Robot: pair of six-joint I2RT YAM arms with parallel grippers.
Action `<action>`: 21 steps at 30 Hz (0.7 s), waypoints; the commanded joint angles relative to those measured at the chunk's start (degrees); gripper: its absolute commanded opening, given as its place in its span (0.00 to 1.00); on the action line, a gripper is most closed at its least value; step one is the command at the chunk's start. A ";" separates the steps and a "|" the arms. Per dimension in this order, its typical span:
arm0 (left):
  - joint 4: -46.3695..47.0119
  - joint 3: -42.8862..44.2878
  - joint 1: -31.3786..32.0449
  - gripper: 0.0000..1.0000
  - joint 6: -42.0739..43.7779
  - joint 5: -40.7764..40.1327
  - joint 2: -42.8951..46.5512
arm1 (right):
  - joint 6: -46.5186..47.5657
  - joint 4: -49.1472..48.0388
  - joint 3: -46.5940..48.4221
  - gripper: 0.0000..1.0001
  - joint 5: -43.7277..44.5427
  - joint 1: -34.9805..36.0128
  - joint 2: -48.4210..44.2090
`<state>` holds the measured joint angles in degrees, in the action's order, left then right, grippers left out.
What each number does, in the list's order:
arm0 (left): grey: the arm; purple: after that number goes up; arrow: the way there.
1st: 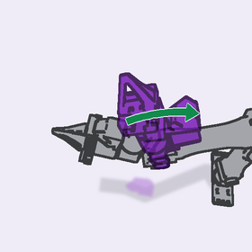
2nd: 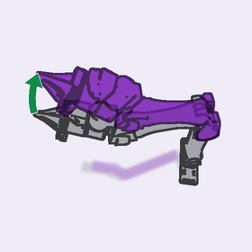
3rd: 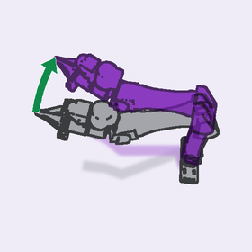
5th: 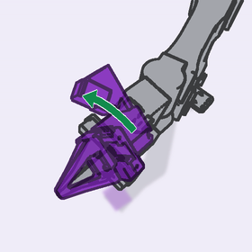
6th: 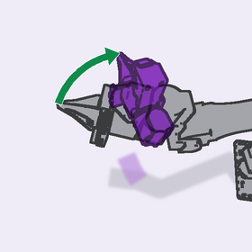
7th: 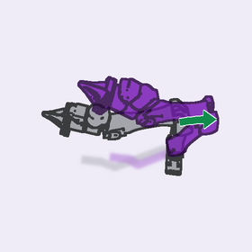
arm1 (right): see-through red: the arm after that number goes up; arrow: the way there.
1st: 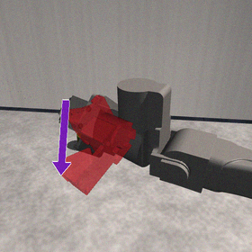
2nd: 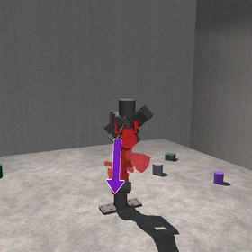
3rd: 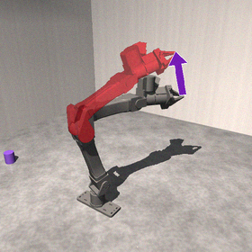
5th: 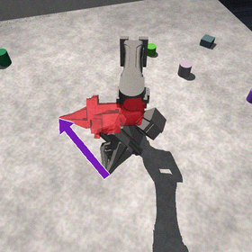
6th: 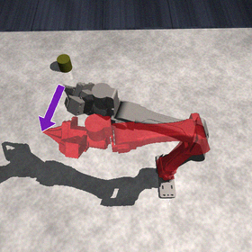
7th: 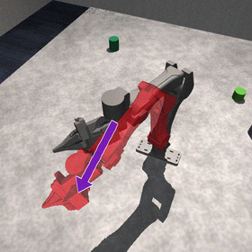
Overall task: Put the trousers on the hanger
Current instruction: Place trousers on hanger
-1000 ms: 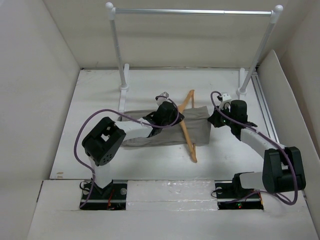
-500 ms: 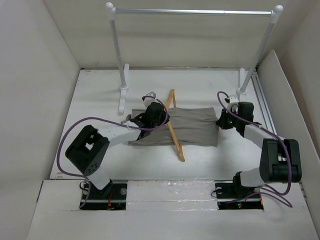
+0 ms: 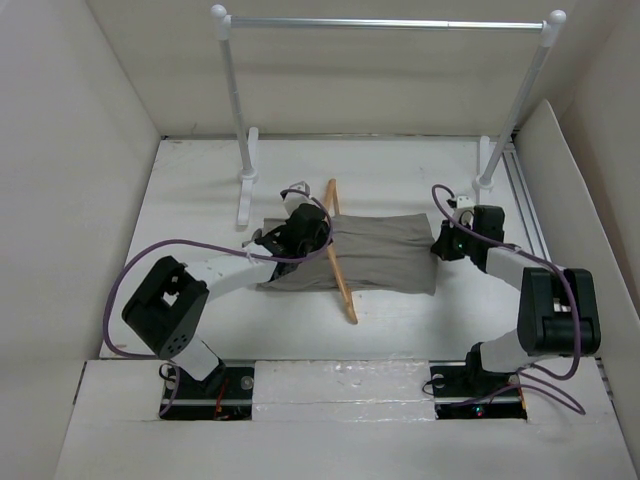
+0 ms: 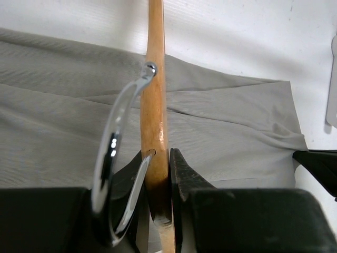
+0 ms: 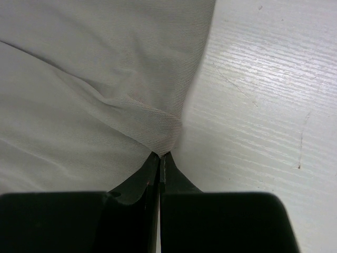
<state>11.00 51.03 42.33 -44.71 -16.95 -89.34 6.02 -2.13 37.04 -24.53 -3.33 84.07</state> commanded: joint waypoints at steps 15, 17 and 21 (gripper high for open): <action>-19.17 9.35 4.17 0.00 9.47 -5.90 0.92 | -0.48 -1.91 1.11 0.19 0.19 3.86 -0.57; -20.23 11.55 4.17 0.00 9.29 -6.17 2.15 | -0.57 -0.69 1.28 0.41 -0.07 4.39 -2.15; -22.68 16.29 4.17 0.00 8.50 -6.34 4.35 | -0.40 4.30 3.21 0.60 -0.25 6.49 -8.65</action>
<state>-8.86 62.11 46.48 -36.73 -21.10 -88.82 5.30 0.05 37.12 -24.03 1.54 79.96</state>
